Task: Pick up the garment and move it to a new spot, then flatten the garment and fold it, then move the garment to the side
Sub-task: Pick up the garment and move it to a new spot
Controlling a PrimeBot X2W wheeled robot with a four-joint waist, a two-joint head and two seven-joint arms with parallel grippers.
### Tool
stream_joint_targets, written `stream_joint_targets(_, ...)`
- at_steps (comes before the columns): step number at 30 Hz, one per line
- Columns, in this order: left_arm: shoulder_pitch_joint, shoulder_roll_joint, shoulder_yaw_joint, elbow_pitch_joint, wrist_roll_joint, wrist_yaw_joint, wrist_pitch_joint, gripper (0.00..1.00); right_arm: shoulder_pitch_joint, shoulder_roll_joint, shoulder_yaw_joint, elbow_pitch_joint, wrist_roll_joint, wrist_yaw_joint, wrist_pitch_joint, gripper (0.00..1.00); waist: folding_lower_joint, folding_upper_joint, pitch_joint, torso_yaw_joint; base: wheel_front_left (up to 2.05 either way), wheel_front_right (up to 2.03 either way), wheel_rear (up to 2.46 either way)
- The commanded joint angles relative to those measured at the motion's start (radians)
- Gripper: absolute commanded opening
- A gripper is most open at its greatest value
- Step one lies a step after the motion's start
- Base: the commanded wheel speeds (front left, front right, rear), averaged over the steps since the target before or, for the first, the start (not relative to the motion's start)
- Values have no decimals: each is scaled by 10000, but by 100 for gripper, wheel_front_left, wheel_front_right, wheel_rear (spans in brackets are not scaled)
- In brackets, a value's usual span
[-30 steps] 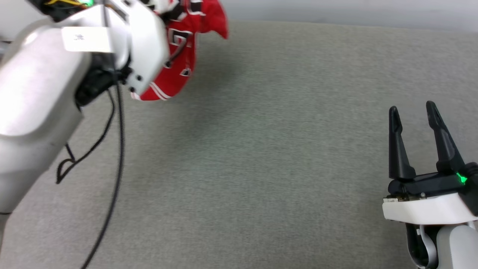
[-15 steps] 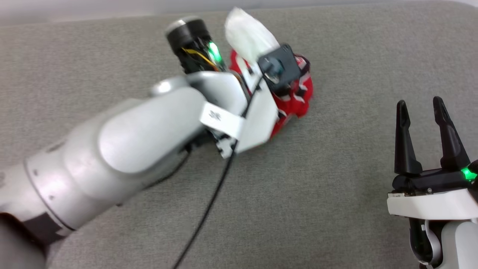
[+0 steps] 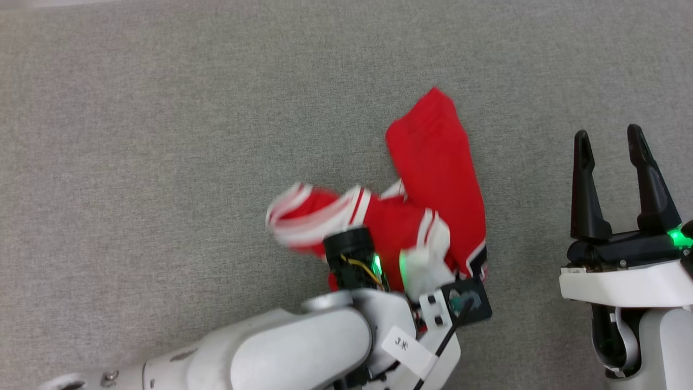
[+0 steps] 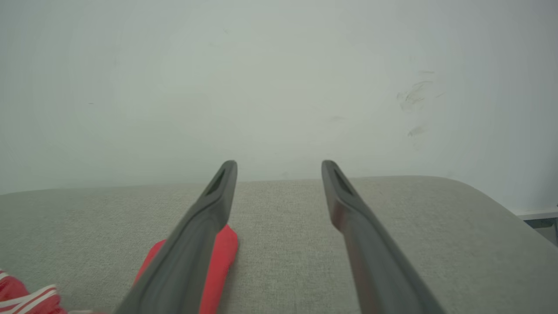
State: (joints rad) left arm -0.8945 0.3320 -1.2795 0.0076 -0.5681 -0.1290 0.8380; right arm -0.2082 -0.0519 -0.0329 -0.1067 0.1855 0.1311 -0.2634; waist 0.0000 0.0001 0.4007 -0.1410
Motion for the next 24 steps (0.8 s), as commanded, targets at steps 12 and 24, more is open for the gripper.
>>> stream_joint_targets(12, 9, -187, -2, 270, 288, -5, -1607, 100, 121, 29, -84, 201, -213, -7, -20, 100, 0, -1, -564, 495, 0, 0, 0)
stream_joint_targets(24, -31, 89, 597, 2141, -475, 244, -6324, 100, 1125, 26, -243, 317, -501, -7, -20, 100, 0, -1, -2201, 1376, 0, 0, 0)
